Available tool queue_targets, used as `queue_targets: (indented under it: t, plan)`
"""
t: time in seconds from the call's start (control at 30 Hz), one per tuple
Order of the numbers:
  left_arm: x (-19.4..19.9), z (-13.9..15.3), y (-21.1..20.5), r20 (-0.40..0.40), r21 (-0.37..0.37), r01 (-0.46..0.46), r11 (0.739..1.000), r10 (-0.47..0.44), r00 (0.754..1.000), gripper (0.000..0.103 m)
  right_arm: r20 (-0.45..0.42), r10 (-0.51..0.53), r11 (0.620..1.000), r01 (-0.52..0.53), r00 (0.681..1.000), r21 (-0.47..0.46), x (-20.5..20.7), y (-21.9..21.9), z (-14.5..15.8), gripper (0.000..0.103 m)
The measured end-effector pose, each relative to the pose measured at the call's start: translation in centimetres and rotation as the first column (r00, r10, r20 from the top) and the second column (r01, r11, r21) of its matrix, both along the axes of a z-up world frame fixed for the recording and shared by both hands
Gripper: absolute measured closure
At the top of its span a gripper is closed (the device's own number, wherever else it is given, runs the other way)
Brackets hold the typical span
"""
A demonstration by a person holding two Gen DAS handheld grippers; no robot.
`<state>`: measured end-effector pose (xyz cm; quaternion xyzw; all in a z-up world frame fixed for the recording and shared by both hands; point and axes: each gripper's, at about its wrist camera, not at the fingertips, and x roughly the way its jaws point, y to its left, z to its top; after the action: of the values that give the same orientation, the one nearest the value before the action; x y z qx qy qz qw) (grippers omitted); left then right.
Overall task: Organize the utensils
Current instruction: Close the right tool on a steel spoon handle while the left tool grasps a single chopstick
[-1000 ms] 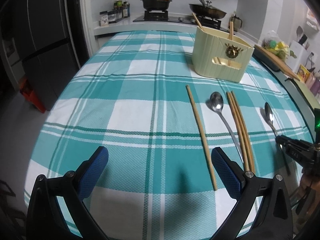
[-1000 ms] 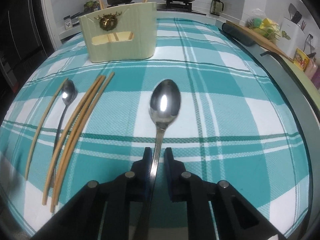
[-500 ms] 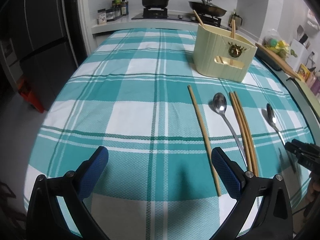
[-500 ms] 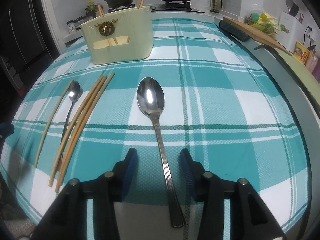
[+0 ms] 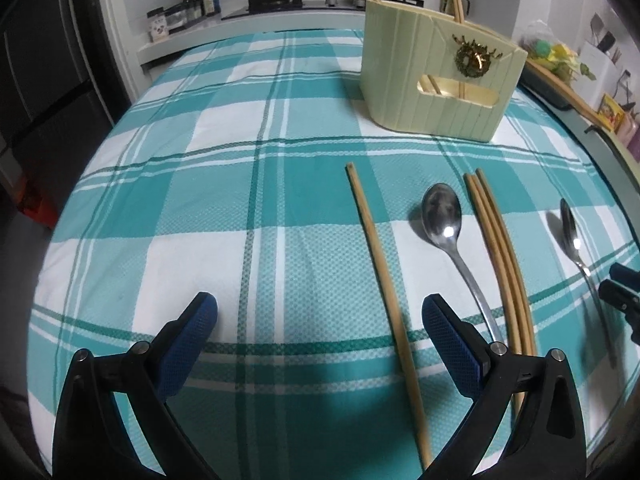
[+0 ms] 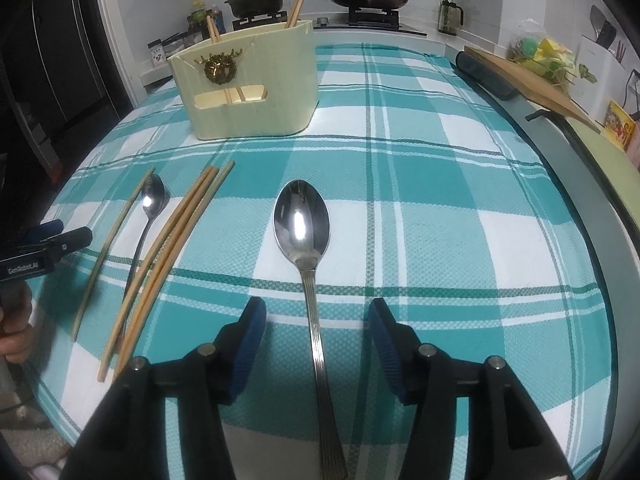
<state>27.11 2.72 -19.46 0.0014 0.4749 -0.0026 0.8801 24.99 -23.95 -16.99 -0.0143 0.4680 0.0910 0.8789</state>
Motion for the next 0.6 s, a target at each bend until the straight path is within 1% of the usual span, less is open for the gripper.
queue_targets:
  t: [0.1,0.2,0.27,0.33,0.4,0.47,0.5,0.57,0.6]
  plan:
    - [1.0,-0.9,-0.1,-0.019,0.016,0.003,1.0,-0.002,1.0,0.001,-0.012,0.025,0.999,-0.025,1.0,-0.021,0.9,0.4,-0.6,0.048]
    - [1.7,-1.7,0.2,-0.045,0.0,0.004,1.0,-0.004,0.999,0.001,-0.022,0.045,0.998,-0.046,0.999,-0.047,1.9,1.0,-1.3,0.048]
    - [2.1,-1.8,0.2,-0.043,-0.016,0.004,1.0,-0.004,0.999,0.002,-0.023,0.061,0.996,-0.062,0.998,-0.064,2.4,1.5,-1.7,0.048]
    - [2.6,-1.7,-0.1,-0.044,-0.011,0.013,1.0,-0.014,0.999,0.002,-0.026,0.069,0.994,-0.071,0.997,-0.078,2.8,1.8,-2.0,0.048]
    - [3.1,-1.7,-0.5,-0.042,-0.008,0.028,1.0,-0.029,0.999,0.004,-0.012,0.076,0.994,-0.077,0.997,-0.08,3.0,1.9,-2.2,0.047]
    - [3.8,-1.6,-1.0,-0.038,-0.01,0.048,0.999,-0.049,0.998,0.01,-0.007,0.085,0.993,-0.085,0.996,-0.082,3.3,2.0,-2.2,0.046]
    - [4.1,-1.5,-1.3,-0.041,-0.005,0.056,0.998,-0.056,0.998,0.012,-0.007,0.088,0.993,-0.088,0.996,-0.08,3.6,2.0,-2.2,0.045]
    - [4.8,-1.3,-1.8,-0.048,-0.016,0.08,0.997,-0.08,0.996,0.025,-0.006,0.095,0.993,-0.096,0.995,-0.075,4.3,2.0,-2.2,0.045]
    - [5.1,-1.2,-2.0,-0.054,-0.018,0.09,0.996,-0.091,0.994,0.029,-0.003,0.098,0.992,-0.098,0.995,-0.075,4.7,2.0,-2.2,0.045]
